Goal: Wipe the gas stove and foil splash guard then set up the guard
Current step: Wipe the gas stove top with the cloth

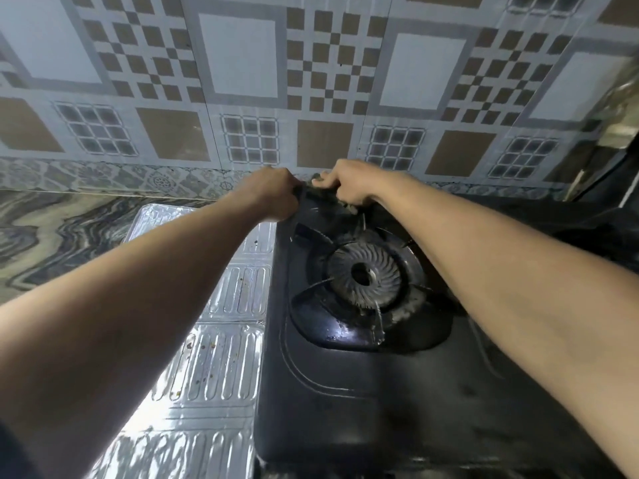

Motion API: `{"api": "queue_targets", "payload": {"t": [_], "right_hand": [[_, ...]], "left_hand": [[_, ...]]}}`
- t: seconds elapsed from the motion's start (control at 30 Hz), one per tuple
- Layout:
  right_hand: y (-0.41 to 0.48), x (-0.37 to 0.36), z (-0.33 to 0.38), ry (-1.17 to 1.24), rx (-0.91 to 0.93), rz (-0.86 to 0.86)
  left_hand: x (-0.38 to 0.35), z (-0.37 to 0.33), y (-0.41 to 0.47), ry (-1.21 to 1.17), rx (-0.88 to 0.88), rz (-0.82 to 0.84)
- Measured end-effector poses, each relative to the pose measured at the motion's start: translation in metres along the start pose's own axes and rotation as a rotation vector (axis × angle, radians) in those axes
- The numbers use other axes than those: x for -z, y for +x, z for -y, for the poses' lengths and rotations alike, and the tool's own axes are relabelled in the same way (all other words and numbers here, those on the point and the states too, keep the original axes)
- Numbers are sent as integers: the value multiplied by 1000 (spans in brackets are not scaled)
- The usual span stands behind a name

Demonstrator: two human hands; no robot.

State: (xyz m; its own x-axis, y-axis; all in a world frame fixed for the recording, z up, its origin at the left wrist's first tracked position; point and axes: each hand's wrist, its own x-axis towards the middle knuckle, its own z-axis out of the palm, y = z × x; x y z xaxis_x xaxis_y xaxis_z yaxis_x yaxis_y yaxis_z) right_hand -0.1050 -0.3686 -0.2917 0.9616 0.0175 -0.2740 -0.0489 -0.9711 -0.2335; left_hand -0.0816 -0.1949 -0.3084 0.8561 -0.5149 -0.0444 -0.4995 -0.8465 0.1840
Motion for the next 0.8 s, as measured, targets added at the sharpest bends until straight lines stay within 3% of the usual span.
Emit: {"api": "queue_targets", "payload": {"t": [0.8], "right_hand": [[-8, -18, -85, -18, 268, 6]], "left_hand": [[-5, -46, 8, 140, 140, 93]]}}
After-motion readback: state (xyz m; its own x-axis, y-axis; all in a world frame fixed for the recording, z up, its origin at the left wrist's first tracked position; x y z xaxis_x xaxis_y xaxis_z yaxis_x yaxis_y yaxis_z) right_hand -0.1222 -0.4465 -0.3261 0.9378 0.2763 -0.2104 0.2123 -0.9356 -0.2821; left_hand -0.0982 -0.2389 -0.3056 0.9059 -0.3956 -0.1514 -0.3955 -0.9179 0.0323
